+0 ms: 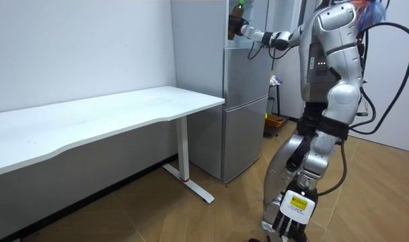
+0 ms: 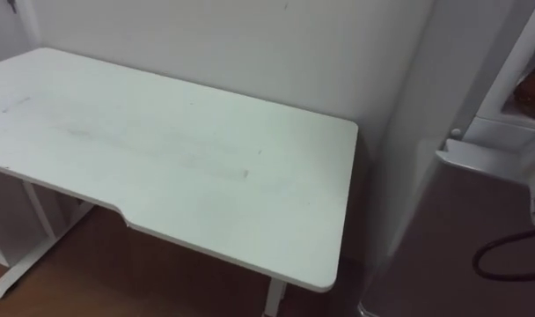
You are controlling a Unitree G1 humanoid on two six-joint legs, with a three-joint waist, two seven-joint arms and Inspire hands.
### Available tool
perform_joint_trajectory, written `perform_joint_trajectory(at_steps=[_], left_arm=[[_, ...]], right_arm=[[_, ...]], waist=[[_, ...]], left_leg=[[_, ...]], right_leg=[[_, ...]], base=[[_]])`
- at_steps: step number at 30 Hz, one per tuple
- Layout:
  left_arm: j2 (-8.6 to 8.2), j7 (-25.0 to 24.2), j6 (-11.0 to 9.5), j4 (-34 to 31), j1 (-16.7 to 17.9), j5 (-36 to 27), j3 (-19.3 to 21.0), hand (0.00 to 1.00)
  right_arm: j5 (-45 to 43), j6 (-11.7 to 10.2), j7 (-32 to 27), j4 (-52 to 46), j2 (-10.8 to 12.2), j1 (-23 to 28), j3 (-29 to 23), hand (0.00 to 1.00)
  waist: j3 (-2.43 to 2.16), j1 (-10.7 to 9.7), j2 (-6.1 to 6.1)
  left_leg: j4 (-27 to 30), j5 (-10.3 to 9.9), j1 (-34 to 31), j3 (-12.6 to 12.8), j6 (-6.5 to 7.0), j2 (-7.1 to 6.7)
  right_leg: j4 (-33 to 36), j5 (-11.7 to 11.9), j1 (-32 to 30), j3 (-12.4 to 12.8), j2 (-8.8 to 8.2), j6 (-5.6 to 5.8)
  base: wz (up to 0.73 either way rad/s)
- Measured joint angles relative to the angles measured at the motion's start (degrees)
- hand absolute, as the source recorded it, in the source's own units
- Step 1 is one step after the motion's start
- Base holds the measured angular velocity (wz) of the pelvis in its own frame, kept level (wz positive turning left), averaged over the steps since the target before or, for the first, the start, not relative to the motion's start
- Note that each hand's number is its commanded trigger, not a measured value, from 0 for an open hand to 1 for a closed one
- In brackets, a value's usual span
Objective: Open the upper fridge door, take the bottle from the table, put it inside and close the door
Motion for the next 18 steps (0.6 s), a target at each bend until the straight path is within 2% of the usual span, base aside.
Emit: perform_joint_trajectory(at_steps=[1, 2, 8, 13, 18], left_arm=[[0.06, 0.0, 0.0, 0.0, -0.3, -0.2, -0.8, 0.00], [0.06, 0.0, 0.0, 0.0, -0.5, -0.9, -1.1, 0.00], [0.35, 0.0, 0.0, -0.4, -0.7, -2.2, -3.5, 0.00], [0.35, 0.0, 0.0, -0.5, -1.6, -2.2, -4.1, 0.00], [0.86, 0.0, 0.1, -0.4, -1.9, -2.2, -4.1, 0.00]], right_arm=[[-0.5, -0.7, 0.4, 1.1, 0.0, 0.0, 0.1, 0.30], [-0.7, -1.0, 0.5, 1.5, 0.0, 0.0, 0.1, 0.00], [-0.7, -3.0, 3.9, 3.9, 0.0, 0.0, 0.0, 0.00], [-0.8, -1.4, 6.4, 7.0, 0.7, 0.0, 0.7, 0.00], [-2.9, -1.4, 8.2, 6.5, 0.6, 0.0, 1.2, 0.00]], waist=[[0.13, 0.3, 0.14], [0.05, 0.5, 0.01], [0.10, 0.7, 0.02], [0.20, 0.9, 0.13], [0.17, 0.9, 0.29]], left_leg=[[0.0, 0.1, -0.1, 0.0, -0.06, 0.07], [0.0, 0.1, -0.1, 0.0, -0.09, 0.12], [0.2, 0.5, -0.9, 0.1, -0.62, 0.73], [0.1, 0.9, -1.4, 0.1, -0.98, 1.05], [-0.1, 1.1, -1.8, 0.4, -1.19, 1.36]], right_leg=[[0.1, 0.0, -0.1, 0.0, 0.06, -0.08], [0.1, 0.0, -0.2, 0.0, 0.06, -0.13], [0.2, 0.1, -0.5, -0.2, 0.21, -0.84], [0.3, -0.1, -1.1, -0.6, 0.30, -1.22], [0.6, 0.0, -1.8, -0.6, 0.41, -1.57]], base=[[0.00], [0.00], [0.00], [0.00], [-0.03]])
